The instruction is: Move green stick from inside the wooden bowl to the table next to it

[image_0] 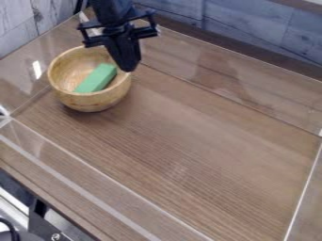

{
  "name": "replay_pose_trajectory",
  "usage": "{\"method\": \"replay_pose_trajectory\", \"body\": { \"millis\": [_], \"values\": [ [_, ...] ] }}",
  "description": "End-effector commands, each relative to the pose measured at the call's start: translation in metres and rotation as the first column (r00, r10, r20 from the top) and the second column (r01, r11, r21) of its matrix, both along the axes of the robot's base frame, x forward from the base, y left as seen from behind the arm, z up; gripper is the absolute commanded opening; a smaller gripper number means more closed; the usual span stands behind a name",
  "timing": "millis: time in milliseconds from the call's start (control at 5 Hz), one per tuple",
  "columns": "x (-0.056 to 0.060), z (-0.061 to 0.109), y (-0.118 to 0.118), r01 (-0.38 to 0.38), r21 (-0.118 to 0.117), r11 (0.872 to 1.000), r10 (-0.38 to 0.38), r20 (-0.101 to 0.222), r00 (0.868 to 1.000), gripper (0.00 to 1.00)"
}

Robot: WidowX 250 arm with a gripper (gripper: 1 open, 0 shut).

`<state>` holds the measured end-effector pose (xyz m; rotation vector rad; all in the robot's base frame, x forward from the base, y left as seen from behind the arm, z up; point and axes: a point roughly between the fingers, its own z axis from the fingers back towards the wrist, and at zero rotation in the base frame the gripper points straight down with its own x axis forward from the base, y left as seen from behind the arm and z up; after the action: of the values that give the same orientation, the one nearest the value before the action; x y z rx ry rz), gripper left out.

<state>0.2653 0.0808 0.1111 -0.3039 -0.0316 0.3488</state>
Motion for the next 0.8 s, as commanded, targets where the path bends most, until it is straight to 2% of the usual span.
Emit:
{"method": "replay_pose_trajectory", "body": {
  "millis": [0, 200, 400, 600],
  "values": [
    [0.001, 0.012, 0.013, -0.068, 0.039, 0.997, 0.066, 0.056, 0.996, 0.0],
    [0.006, 0.005, 0.008, 0.014, 0.042, 0.999, -0.016, 0.06, 0.998, 0.0],
    [0.012, -0.001, 0.004, 0.091, 0.047, 0.995, -0.093, 0.062, 0.994, 0.0],
    [0.015, 0.001, -0.007, 0.156, 0.051, 0.987, -0.159, 0.066, 0.985, 0.0]
  ]
}}
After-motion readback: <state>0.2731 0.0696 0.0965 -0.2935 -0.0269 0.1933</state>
